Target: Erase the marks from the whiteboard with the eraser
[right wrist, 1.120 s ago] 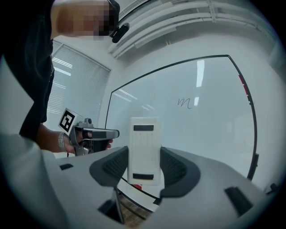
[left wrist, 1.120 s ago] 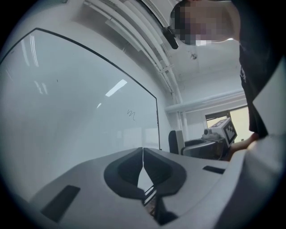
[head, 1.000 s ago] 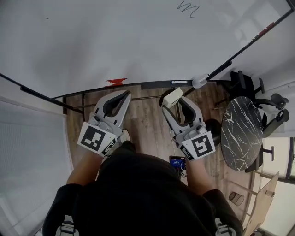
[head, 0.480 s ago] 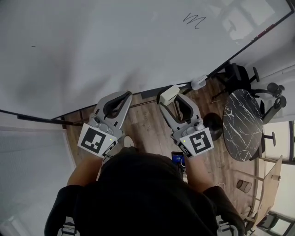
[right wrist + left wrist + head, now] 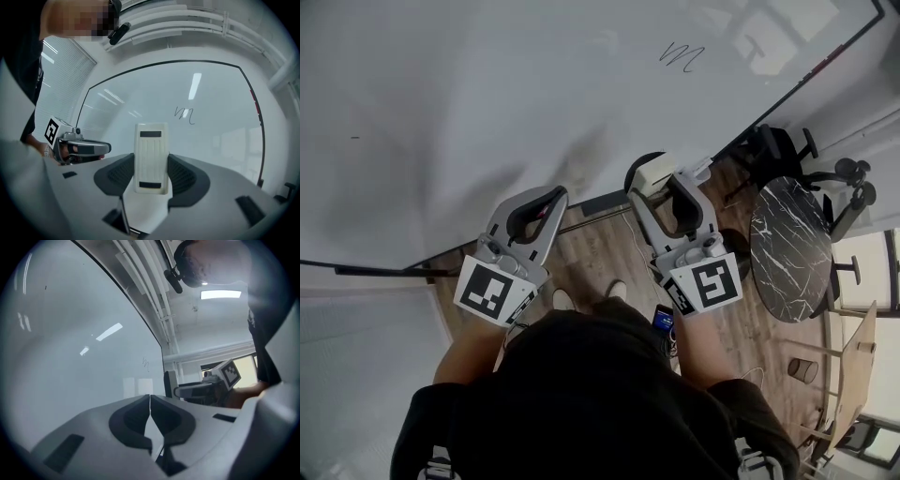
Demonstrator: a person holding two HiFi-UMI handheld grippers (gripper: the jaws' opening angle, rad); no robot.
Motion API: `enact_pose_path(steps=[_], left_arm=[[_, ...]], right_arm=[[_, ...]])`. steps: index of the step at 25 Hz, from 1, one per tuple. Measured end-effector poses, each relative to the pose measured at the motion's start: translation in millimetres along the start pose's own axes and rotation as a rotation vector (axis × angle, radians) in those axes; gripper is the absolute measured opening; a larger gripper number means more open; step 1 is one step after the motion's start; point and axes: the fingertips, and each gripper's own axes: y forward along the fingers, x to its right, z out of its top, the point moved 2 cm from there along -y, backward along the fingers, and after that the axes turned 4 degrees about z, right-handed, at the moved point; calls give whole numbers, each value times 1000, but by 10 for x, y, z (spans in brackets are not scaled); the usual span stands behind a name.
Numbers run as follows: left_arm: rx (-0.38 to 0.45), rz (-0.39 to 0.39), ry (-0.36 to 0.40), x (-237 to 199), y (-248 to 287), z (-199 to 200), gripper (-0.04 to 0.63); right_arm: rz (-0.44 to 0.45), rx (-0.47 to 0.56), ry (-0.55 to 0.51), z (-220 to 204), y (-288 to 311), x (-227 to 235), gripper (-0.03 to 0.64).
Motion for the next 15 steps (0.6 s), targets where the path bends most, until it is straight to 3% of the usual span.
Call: enact_pose_path(steps=[7,15], left_arm=[[17,77,32,32,304,231,6],[57,141,62,36,507,454,6]], right_arm=[[-32,77,-55,587,55,507,221],[-59,133,-175,1025,424,718,221]])
